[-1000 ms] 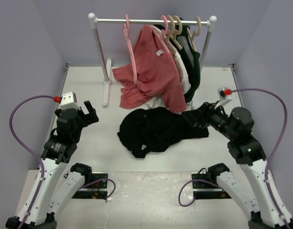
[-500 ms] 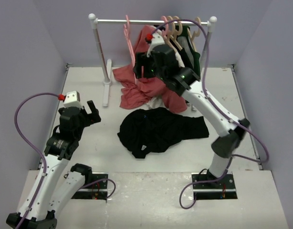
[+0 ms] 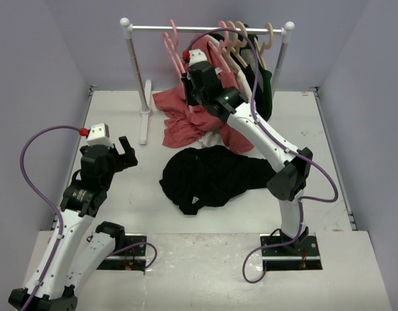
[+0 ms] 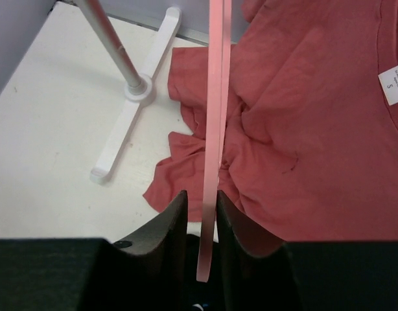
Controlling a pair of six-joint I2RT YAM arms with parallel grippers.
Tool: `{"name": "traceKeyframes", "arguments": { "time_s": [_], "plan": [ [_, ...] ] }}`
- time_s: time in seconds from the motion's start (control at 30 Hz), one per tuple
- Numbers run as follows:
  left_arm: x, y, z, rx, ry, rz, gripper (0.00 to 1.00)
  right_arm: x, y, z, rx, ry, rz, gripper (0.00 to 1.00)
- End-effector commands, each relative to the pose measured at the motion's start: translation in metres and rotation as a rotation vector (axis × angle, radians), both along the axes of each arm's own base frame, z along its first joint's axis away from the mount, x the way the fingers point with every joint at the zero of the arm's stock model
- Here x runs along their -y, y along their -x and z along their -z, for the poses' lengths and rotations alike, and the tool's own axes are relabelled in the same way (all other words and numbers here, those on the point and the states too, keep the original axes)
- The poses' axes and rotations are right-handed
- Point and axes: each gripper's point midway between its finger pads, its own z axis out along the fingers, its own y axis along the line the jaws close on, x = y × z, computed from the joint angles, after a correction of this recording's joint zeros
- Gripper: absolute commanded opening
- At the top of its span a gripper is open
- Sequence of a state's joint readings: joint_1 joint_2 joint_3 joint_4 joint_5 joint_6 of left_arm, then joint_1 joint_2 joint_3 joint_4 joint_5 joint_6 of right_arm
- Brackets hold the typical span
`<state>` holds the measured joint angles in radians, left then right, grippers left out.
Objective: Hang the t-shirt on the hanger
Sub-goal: Pick up the hanger from the clothesline.
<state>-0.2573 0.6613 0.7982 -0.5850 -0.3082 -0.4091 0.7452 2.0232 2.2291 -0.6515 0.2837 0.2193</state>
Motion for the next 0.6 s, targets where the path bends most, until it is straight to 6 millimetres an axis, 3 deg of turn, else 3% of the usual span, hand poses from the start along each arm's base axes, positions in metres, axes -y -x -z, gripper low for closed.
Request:
{"name": "traceKeyframes", "arguments": {
  "time_s": [0.0, 0.2, 0.3, 0.4, 0.57],
  "plan": [
    [0.002, -0.006, -0.007, 0.037, 0.009, 0.010, 1.00, 0.010, -0.001, -0.022, 0.077, -0.032, 0.055, 0.24],
    [0.003, -0.006, -0.007, 0.037, 0.010, 0.016, 1.00, 0.006, -0.006, -0.017, 0.076, -0.017, 0.048, 0.23],
    [0.003, -0.006, -0.008, 0.042, 0.010, 0.015, 1.00, 0.004, -0.008, -0.011, 0.063, -0.004, 0.053, 0.13],
    [0.003, -0.006, -0.008, 0.043, 0.011, 0.017, 1.00, 0.005, -0.007, -0.016, 0.066, -0.020, 0.057, 0.00],
    [0.004, -0.007, -0.007, 0.038, 0.011, 0.022, 1.00, 0.014, 0.004, -0.046, 0.108, -0.083, 0.060, 0.00]
  ]
}}
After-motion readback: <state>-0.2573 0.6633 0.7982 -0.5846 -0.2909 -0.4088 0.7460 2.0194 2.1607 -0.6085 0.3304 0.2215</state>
